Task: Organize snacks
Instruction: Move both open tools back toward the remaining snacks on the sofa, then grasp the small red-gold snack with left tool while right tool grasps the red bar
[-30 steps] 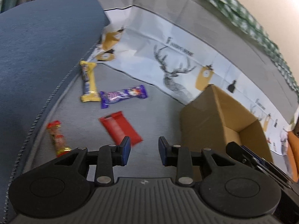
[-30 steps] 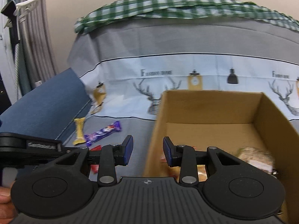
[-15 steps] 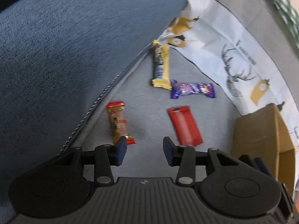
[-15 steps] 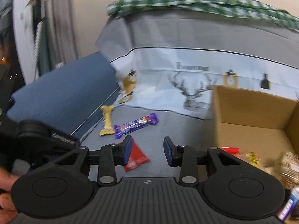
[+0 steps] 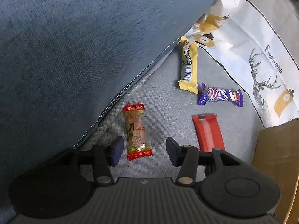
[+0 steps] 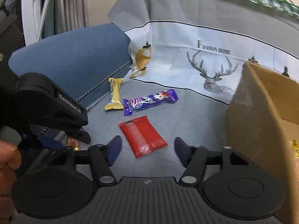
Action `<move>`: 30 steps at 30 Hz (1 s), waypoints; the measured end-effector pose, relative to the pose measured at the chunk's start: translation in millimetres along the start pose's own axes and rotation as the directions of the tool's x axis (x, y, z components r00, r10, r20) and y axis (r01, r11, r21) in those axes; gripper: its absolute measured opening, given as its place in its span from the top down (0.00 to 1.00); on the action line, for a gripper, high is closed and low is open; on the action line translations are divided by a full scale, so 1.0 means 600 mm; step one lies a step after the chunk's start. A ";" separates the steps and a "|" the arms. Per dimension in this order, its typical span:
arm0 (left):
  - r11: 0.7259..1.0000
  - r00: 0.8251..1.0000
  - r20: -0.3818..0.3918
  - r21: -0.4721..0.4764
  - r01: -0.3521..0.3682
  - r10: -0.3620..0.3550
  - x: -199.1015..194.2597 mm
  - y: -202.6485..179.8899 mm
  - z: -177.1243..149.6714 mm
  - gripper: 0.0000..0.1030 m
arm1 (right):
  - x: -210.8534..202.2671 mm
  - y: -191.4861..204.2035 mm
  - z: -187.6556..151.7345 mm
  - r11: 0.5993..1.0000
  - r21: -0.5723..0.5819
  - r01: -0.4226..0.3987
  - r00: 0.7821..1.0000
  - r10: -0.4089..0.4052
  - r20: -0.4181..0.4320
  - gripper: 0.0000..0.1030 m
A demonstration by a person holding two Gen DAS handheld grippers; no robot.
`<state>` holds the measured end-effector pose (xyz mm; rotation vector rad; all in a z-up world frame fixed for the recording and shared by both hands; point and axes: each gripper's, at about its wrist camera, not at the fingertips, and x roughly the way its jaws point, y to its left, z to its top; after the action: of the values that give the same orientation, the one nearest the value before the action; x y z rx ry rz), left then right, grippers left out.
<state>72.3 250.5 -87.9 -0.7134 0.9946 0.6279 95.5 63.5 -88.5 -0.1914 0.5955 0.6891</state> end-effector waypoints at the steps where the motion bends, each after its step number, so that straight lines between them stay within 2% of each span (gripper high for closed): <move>1: 1.000 1.000 0.008 0.011 -0.003 0.003 0.000 -0.001 0.000 0.47 | 0.010 0.000 -0.001 1.000 -0.002 0.008 1.000 -0.008 -0.005 0.30; 2: 1.000 1.000 0.009 0.020 -0.004 0.004 0.001 -0.003 0.000 0.47 | 0.019 -0.003 0.000 1.000 0.011 0.006 1.000 -0.006 -0.002 0.29; 5: 1.000 1.000 0.011 0.028 0.000 0.000 0.005 -0.005 0.003 0.49 | 0.048 -0.012 0.002 0.999 0.041 -0.006 1.000 0.007 -0.025 0.18; 9: 0.998 1.000 0.022 0.055 -0.018 0.016 0.005 -0.011 0.004 0.58 | 0.089 -0.006 -0.003 1.000 0.026 -0.011 0.997 0.013 -0.080 0.16; 11: 0.997 0.999 0.027 0.071 -0.024 0.022 0.008 -0.014 0.003 0.63 | 0.096 -0.002 -0.001 1.000 0.018 -0.016 0.997 0.017 -0.070 0.14; 14: 0.994 0.999 0.032 0.100 -0.035 0.032 0.010 -0.019 0.004 0.75 | 0.103 -0.002 0.002 1.000 0.020 -0.024 0.997 0.025 -0.068 0.13; 16: 0.992 0.999 0.034 0.122 -0.039 0.035 0.012 -0.024 0.003 0.77 | 0.105 -0.006 0.003 0.999 0.035 -0.031 0.997 0.034 -0.071 0.13; 17: 0.991 0.999 0.035 0.130 -0.040 0.036 0.013 -0.025 0.003 0.79 | 0.104 -0.006 0.002 0.999 0.033 -0.033 0.997 0.035 -0.067 0.17; 20: 0.989 0.999 0.043 0.145 -0.039 0.033 0.011 -0.027 0.002 0.82 | 0.097 -0.005 0.004 0.999 0.017 -0.052 0.997 0.052 -0.048 0.43; 21: 0.988 0.998 0.045 0.148 -0.038 0.031 0.011 -0.028 0.002 0.82 | 0.094 -0.005 0.004 0.998 0.013 -0.054 0.998 0.054 -0.045 0.46; 26: 0.986 0.997 0.071 0.166 -0.035 0.023 0.002 -0.029 0.003 0.82 | 0.074 -0.010 0.003 0.998 0.024 -0.061 0.998 0.062 -0.019 0.49; 30: 0.982 0.998 0.065 0.187 0.011 -0.024 -0.004 -0.031 0.000 0.82 | 0.049 -0.012 0.003 0.998 0.033 -0.052 0.998 0.052 -0.019 0.49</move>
<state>85.4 238.9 -81.0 -0.5320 0.9694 0.5319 118.8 74.6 -104.0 -0.1534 0.6323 0.7280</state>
